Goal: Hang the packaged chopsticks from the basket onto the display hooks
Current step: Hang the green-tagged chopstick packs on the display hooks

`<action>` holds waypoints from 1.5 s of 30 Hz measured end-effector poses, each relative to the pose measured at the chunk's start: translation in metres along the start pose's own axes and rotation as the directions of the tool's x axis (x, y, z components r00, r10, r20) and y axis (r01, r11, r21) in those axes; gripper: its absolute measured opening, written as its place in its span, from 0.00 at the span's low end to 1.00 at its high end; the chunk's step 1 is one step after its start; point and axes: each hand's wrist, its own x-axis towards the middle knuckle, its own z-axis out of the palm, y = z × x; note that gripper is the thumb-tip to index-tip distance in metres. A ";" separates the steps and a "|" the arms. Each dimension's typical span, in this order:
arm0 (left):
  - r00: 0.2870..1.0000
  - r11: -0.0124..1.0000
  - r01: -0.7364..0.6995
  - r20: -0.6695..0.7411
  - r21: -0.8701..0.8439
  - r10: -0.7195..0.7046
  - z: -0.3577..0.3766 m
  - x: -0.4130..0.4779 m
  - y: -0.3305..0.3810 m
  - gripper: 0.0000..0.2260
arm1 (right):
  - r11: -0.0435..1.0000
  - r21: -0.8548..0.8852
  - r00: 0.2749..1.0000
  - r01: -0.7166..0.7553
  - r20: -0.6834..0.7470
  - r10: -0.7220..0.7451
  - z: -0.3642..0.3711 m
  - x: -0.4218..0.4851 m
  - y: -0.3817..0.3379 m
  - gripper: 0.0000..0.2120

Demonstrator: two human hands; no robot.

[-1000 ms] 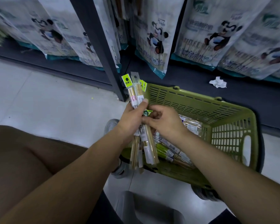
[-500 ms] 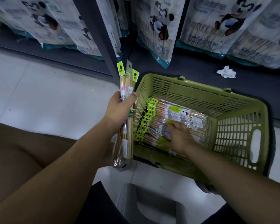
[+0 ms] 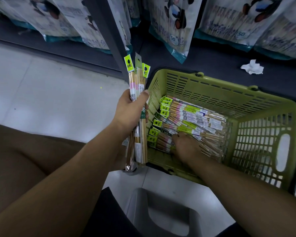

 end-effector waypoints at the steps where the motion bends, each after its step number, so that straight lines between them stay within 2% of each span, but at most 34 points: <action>1: 1.000 1.000 -0.001 0.000 -0.002 0.001 0.000 0.000 0.000 0.06 | 1.000 0.016 1.000 -0.004 0.000 0.004 0.000 0.001 0.000 0.22; 6: 1.000 1.000 -0.010 0.008 0.009 0.010 0.000 0.003 -0.001 0.06 | 0.995 0.078 0.997 -0.070 0.033 0.067 0.002 0.002 0.003 0.34; 12: 1.000 1.000 -0.014 0.005 0.018 0.014 -0.001 0.005 -0.002 0.06 | 0.997 0.044 0.998 -0.064 -0.006 0.064 0.005 0.003 0.001 0.19; 17: 1.000 0.999 -0.017 0.007 0.037 0.017 -0.001 0.004 -0.002 0.06 | 0.998 0.046 0.999 -0.038 0.028 0.037 0.003 0.004 0.006 0.17; 21: 1.000 0.999 -0.018 0.011 0.034 0.017 0.000 0.004 -0.003 0.06 | 0.989 0.148 0.998 -0.029 0.053 0.021 -0.009 0.005 0.018 0.13; 25: 1.000 0.999 0.005 -0.013 0.041 -0.005 0.000 0.005 -0.004 0.07 | 0.954 0.297 0.998 -0.043 -0.026 0.053 -0.032 0.000 0.034 0.11; 29: 1.000 0.995 0.017 -0.014 0.099 -0.015 0.006 0.004 -0.004 0.12 | 0.909 0.415 0.987 -0.022 -0.134 0.085 -0.077 -0.010 0.041 0.17; 34: 0.996 0.993 -0.026 0.092 0.113 0.016 0.023 -0.013 0.002 0.17 | 0.851 0.522 0.947 0.057 -0.298 0.119 -0.155 -0.036 0.033 0.11; 36: 0.986 0.996 -0.047 0.165 0.071 0.035 0.033 -0.022 0.010 0.25 | 0.835 0.540 0.932 0.105 -0.347 0.107 -0.186 -0.051 0.027 0.07; 42: 0.951 0.990 -0.041 0.298 -0.135 0.080 0.071 -0.051 0.060 0.33 | 0.780 0.575 0.901 0.248 -0.432 0.032 -0.245 -0.106 0.012 0.04; 45: 0.928 0.969 -0.041 0.350 -0.244 0.128 0.084 -0.065 0.087 0.30 | 0.677 0.660 0.884 0.327 -0.466 0.027 -0.263 -0.130 0.008 0.03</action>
